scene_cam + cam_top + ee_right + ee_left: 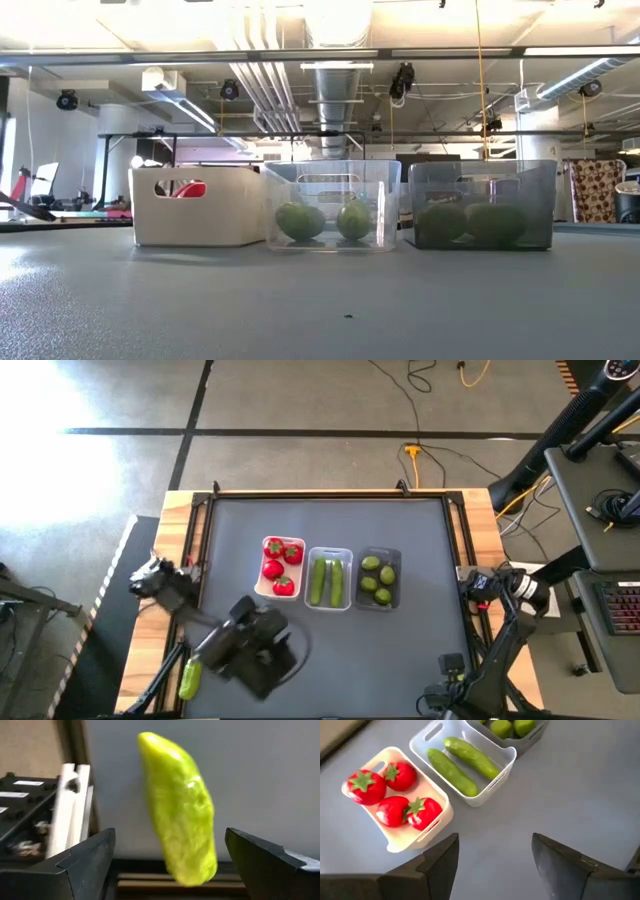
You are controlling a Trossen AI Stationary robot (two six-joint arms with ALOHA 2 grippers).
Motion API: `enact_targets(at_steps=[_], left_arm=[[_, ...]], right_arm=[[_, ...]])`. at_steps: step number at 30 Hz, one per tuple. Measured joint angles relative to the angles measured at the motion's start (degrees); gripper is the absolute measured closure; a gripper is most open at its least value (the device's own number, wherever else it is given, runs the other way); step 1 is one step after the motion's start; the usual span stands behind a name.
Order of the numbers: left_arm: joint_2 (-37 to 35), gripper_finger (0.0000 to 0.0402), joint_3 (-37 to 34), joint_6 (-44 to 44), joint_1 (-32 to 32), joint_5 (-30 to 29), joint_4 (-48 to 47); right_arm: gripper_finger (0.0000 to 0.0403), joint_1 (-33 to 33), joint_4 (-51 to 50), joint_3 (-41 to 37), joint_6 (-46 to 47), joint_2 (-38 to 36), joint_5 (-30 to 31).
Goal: Sort produce into baskets
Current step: Put the green cucumber into the transparent bin
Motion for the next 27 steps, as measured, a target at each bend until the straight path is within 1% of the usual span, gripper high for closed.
enact_targets(at_steps=[3,5,9,11,13,14,15,19,21,23,24,25,27], left_arm=[[-2.2,0.0171,-3.8,-2.7,-5.4,-3.7,0.2],[-3.0,0.0171,-4.7,-4.0,-8.4,-3.7,0.3],[-3.2,0.0171,-6.0,-5.1,-13.7,-2.1,0.6],[-3.2,0.0171,-6.8,-7.5,-15.9,-2.2,0.5],[-3.2,0.0171,-7.9,-11.8,-18.1,-3.1,0.6],[-3.1,0.0171,-8.6,-13.2,-19.2,-5.0,1.0],[-3.1,0.0171,-9.2,-14.2,-20.3,-8.3,1.9],[-3.1,0.0171,-11.9,-21.4,-24.5,-26.7,4.3],[-3.1,0.0171,-12.8,-25.1,-25.3,-32.6,4.8],[-3.1,0.0171,-13.7,-26.7,-25.4,-35.3,5.9],[-3.1,0.0171,-14.1,-26.8,-25.3,-35.4,6.7],[-3.1,0.0171,-14.6,-26.5,-25.3,-35.2,7.4],[-3.1,0.0171,-15.6,-24.5,-24.7,-34.1,9.2]], right_arm=[[0.0035,-0.1,2.9,-3.0,-2.2,0.3,0.1],[0.0035,0.2,4.8,-4.8,-3.3,0.3,-1.0],[0.0040,0.5,6.2,-7.6,-1.5,0.3,-2.7],[0.0055,0.5,6.7,-8.0,-1.0,0.3,-2.8],[0.0080,0.4,7.5,-8.4,-0.3,0.3,-2.4],[0.0095,0.3,7.9,-8.5,0.3,0.3,-2.4],[0.0111,0.2,8.4,-8.5,0.6,0.3,-2.2],[0.0182,-0.1,10.6,-8.1,3.9,0.3,-2.0],[0.0216,-1.0,10.3,-7.0,6.9,0.2,-2.2],[0.0243,-2.6,10.3,-5.0,9.7,-0.3,-2.3],[0.0245,-3.6,10.2,-3.7,10.7,-0.6,-1.7],[0.0245,-4.6,10.1,-2.1,11.7,-1.0,-0.1],[0.0245,-7.0,10.1,1.3,13.6,-1.7,5.0]])
